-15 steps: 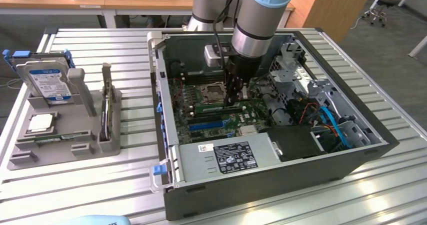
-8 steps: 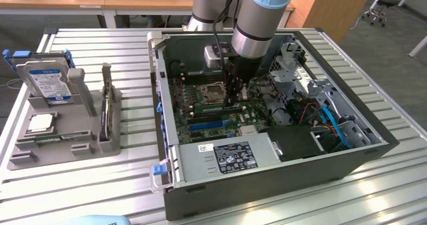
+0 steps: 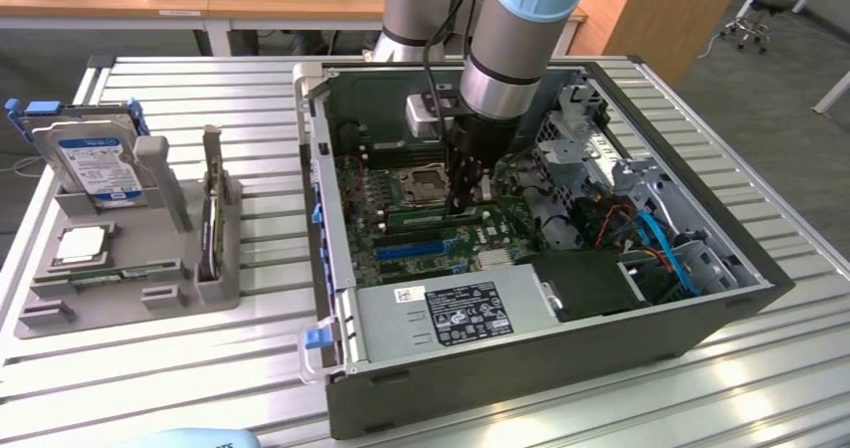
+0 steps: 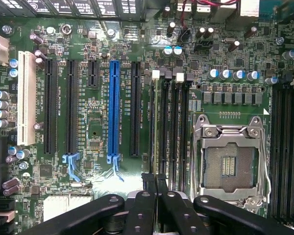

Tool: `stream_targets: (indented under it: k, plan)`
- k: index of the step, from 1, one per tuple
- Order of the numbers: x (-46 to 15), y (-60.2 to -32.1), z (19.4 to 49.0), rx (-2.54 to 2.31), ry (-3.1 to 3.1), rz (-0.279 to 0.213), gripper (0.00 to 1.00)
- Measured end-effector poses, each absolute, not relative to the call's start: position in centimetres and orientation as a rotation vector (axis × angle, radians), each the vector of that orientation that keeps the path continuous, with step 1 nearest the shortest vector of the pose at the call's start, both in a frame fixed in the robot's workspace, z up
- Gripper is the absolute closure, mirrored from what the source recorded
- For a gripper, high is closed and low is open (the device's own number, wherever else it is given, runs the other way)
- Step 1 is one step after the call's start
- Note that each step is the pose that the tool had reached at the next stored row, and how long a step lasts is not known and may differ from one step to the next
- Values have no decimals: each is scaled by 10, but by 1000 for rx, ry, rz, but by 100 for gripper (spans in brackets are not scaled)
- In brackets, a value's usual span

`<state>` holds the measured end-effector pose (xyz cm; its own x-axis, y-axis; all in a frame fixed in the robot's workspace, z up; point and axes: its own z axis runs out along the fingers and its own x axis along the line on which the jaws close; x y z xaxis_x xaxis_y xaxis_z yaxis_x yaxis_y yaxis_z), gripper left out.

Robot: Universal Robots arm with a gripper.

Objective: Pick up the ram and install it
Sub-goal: 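Insert the ram into the slot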

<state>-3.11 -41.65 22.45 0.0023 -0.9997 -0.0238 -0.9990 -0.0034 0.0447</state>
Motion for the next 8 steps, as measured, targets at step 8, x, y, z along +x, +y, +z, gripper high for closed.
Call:
stream_targets:
  k: [8]
  plan:
    - [-31, -416, 224, 2214, -2207, -76, 82]
